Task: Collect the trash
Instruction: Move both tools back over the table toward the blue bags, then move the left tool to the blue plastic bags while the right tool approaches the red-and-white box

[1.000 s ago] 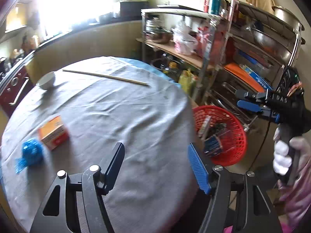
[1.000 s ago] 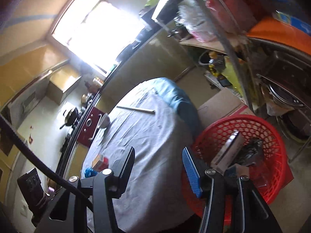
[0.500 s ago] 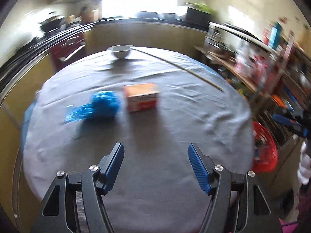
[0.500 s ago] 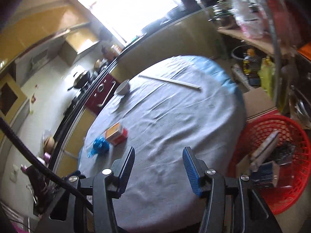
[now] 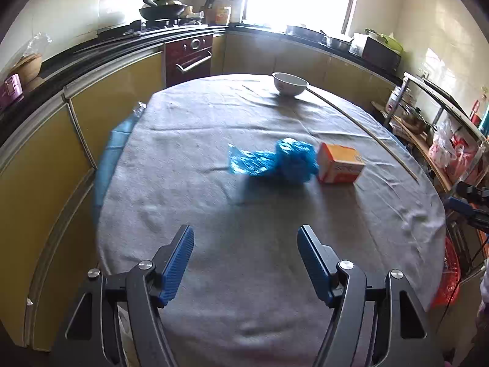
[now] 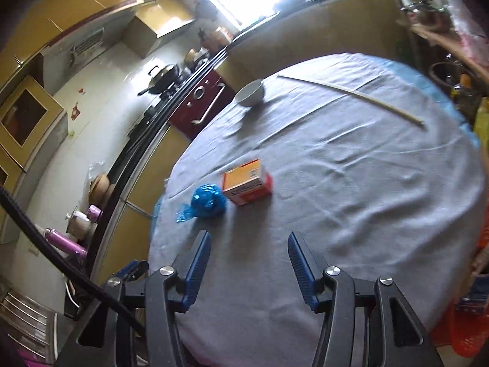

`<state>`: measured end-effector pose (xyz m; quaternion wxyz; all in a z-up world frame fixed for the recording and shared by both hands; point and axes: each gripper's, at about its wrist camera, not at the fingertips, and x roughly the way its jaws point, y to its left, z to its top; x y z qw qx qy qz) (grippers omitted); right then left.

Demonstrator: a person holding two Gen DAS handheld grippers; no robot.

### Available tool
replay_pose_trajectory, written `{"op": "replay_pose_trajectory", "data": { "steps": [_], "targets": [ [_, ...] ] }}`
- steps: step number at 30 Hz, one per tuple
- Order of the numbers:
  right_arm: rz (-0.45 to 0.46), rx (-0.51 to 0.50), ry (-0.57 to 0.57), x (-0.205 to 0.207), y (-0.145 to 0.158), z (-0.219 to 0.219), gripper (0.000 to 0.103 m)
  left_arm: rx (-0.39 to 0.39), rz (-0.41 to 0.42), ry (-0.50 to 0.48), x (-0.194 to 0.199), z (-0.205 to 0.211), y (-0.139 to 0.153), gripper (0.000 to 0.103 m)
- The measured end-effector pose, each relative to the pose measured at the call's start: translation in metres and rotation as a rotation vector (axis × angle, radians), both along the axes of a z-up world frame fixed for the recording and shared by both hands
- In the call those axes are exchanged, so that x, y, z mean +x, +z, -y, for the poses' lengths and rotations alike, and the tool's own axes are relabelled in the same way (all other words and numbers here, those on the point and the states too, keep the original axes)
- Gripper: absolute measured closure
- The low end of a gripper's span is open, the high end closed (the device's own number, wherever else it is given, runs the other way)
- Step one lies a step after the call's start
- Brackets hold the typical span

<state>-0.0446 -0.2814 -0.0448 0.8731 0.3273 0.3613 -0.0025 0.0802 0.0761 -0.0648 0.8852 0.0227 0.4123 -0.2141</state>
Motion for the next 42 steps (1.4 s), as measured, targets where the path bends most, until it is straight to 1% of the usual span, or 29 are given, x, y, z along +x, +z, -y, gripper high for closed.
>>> {"op": "replay_pose_trajectory", "data": {
  "steps": [5,8,12,14,17,18,21,22,23,24,26,29,30,32,33,34,36,37,39,40,41,42],
  "targets": [
    [-0.03,0.066,0.038,0.044,-0.012,-0.012,0.046,0.001,0.041,-0.011,0.031,0.001,0.006,0.031],
    [-0.057,0.059,0.061,0.064,-0.018,-0.022,0.046,-0.019,0.031,-0.025,0.056,0.007,0.006,0.031],
    [-0.096,0.07,0.085,0.079,-0.035,-0.032,0.046,-0.063,0.008,-0.047,0.103,0.024,0.004,0.031],
    [-0.122,0.081,0.092,0.085,-0.045,-0.034,0.046,-0.087,-0.023,-0.059,0.128,0.035,-0.001,0.031],
    [-0.145,0.099,0.096,0.092,-0.054,-0.032,0.046,-0.131,-0.111,-0.071,0.164,0.058,-0.008,0.031],
    [-0.148,0.098,0.098,0.094,-0.055,-0.032,0.046,-0.156,-0.144,-0.108,0.174,0.069,-0.009,0.031],
    [-0.149,0.101,0.089,0.097,-0.058,-0.03,0.046,-0.195,-0.223,-0.18,0.193,0.102,-0.011,0.031],
    [-0.148,0.107,0.085,0.097,-0.059,-0.028,0.046,-0.213,-0.263,-0.219,0.199,0.115,-0.013,0.031],
    [-0.15,0.109,0.079,0.096,-0.06,-0.026,0.046,-0.213,-0.296,-0.231,0.203,0.126,-0.016,0.031],
    [-0.153,0.111,0.07,0.096,-0.062,-0.023,0.046,-0.192,-0.318,-0.223,0.206,0.135,-0.019,0.031],
    [-0.151,0.129,0.054,0.092,-0.064,-0.017,0.046,-0.116,-0.34,-0.193,0.21,0.154,-0.026,0.031],
    [-0.146,0.149,0.033,0.085,-0.067,-0.009,0.046,-0.031,-0.325,-0.175,0.212,0.176,-0.032,0.031],
    [-0.144,0.152,0.028,0.082,-0.067,-0.006,0.046,0.026,-0.328,-0.176,0.212,0.185,-0.036,0.031],
    [-0.138,0.155,0.02,0.076,-0.067,-0.001,0.046,0.13,-0.365,-0.214,0.207,0.2,-0.047,0.032],
    [-0.135,0.161,0.013,0.073,-0.068,0.002,0.046,0.151,-0.378,-0.239,0.201,0.208,-0.05,0.032],
    [-0.132,0.17,0.005,0.07,-0.068,0.005,0.046,0.158,-0.371,-0.266,0.196,0.212,-0.05,0.032],
    [-0.127,0.182,0.002,0.065,-0.07,0.011,0.046,0.211,-0.363,-0.338,0.174,0.222,-0.047,0.032],
    [-0.123,0.185,-0.003,0.062,-0.069,0.014,0.046,0.226,-0.368,-0.38,0.158,0.227,-0.042,0.032],
    [-0.112,0.194,-0.009,0.058,-0.068,0.018,0.046,0.205,-0.367,-0.487,0.125,0.23,-0.03,0.032],
    [-0.106,0.196,-0.018,0.055,-0.068,0.02,0.046,0.2,-0.36,-0.552,0.101,0.232,-0.024,0.032],
    [-0.1,0.201,-0.03,0.052,-0.068,0.024,0.046,0.204,-0.348,-0.595,0.078,0.231,-0.019,0.032],
    [-0.094,0.209,-0.043,0.049,-0.068,0.028,0.046,0.204,-0.339,-0.618,0.063,0.229,-0.017,0.032]
  ]
}}
